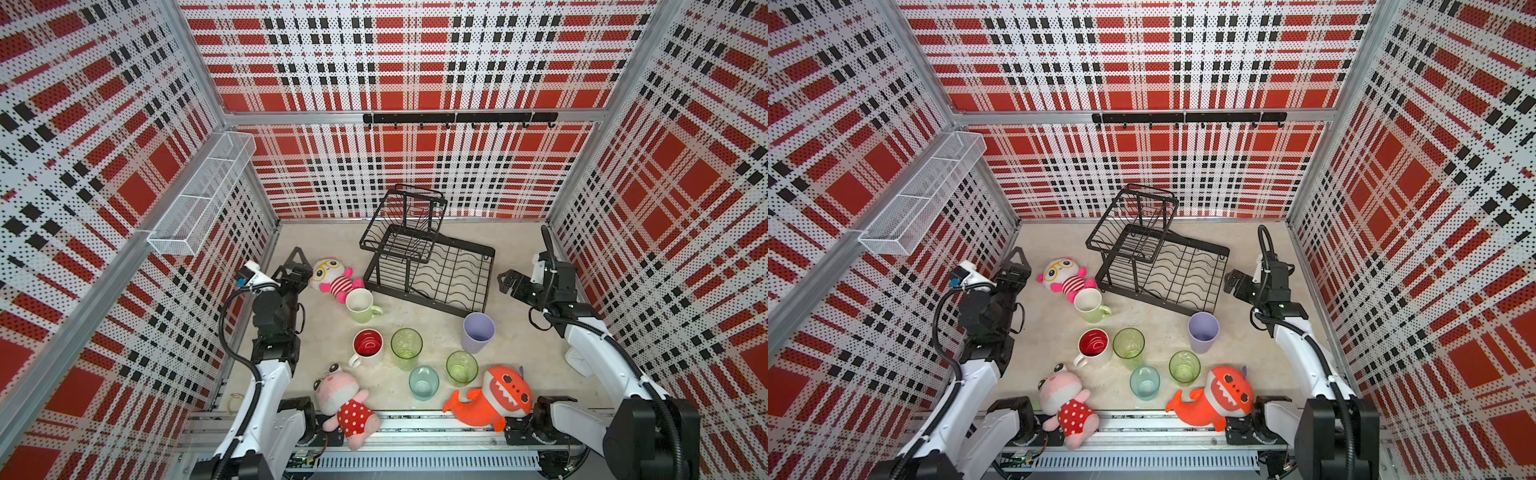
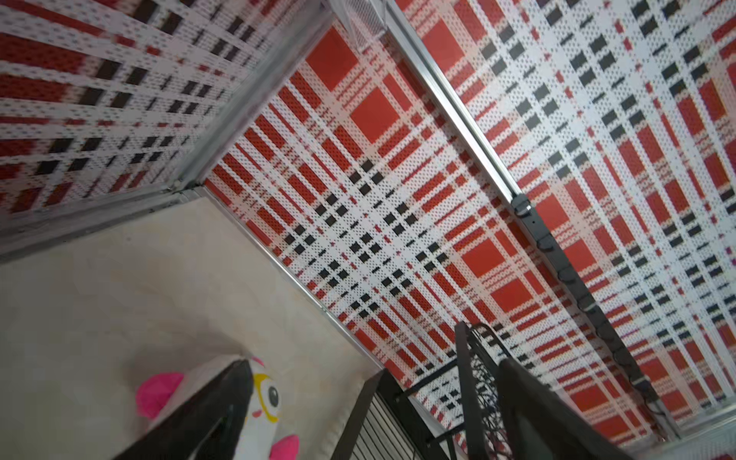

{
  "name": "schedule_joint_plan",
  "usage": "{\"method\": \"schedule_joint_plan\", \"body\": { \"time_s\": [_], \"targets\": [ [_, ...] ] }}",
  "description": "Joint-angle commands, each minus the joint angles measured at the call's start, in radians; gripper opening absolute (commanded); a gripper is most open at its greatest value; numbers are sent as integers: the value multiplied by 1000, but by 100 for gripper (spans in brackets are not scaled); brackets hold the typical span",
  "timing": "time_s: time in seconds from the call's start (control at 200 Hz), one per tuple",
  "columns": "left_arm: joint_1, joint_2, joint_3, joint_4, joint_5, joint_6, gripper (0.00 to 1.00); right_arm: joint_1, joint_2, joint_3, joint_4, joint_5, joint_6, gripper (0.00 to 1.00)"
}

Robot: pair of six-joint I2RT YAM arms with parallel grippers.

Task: Load cups into a dish rack
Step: Pick up the cup from the center of the table.

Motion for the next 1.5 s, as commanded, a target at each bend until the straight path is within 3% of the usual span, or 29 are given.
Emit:
{"method": "schedule_joint_plan", "body": {
  "time_s": [0.0,0.155,0.271,0.396,0.521,0.681,0.772,0.992,1.132,1.248,1.493],
  "targets": [
    [-128,21,104,-143,-111,197,98,-7,71,140,-308,-67,-15,100],
    [-286,68,161,-208,-186,288,98,-18,103,175,-382,-130,-32,100],
    [-391,83,208,-254,-212,365,98,48,115,238,-497,-7,-18,100],
    [-489,86,259,-299,-234,454,98,203,127,308,-578,113,1,100],
    [-591,96,330,-346,-225,537,98,267,134,358,-607,126,13,100],
    [-735,154,460,-431,-163,651,98,269,137,421,-659,135,15,100],
    [-850,213,529,-456,-156,711,98,269,146,453,-663,207,14,100],
    [-1114,385,602,-468,-145,816,98,205,180,480,-610,279,84,100],
    [-1181,509,645,-479,-102,788,98,87,126,414,-510,216,112,100],
    [-1182,611,714,-562,-20,748,98,3,85,381,-452,159,105,100],
    [-1148,798,874,-759,37,685,98,-24,68,370,-452,186,100,100]
  ]
}}
